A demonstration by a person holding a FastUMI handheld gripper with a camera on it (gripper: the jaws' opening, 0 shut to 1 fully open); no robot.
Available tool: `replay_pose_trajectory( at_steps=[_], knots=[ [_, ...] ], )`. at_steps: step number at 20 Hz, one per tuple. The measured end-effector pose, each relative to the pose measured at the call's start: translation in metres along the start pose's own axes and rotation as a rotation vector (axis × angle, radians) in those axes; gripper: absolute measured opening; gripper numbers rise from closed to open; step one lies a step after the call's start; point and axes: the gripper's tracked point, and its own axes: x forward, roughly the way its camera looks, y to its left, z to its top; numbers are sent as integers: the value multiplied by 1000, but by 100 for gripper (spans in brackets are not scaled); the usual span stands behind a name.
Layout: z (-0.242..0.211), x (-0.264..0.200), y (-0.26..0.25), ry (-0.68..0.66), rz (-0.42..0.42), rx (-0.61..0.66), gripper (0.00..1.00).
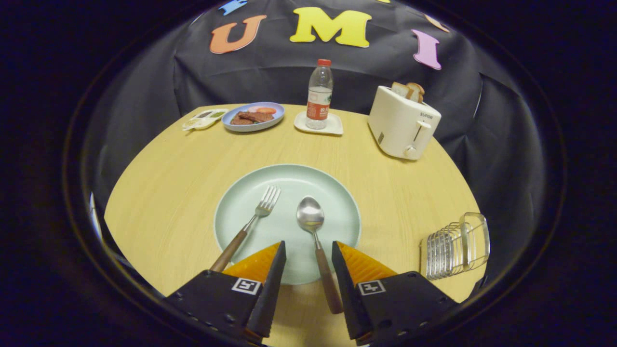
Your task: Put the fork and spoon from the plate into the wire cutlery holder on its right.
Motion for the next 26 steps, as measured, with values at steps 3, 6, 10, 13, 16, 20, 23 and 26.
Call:
replay_pose_trajectory(
  at_steps=[3, 6, 10, 13, 16, 20, 23, 26],
  knots=[
    [-5, 13, -5, 34, -25, 49, 53],
    [-14, 21, -7, 64, -37, 59, 51],
    [-21, 20, 4, 105, -10, 79, 26],
    [-27, 18, 4, 126, -6, 81, 11],
    [-28, 13, 1, 151, 13, 67, 9],
    [-26, 2, -7, 181, 42, 40, 9],
    [-13, -8, -19, 139, 62, 19, 9],
    [2, -22, -27, 94, 97, 10, 9]
  ],
)
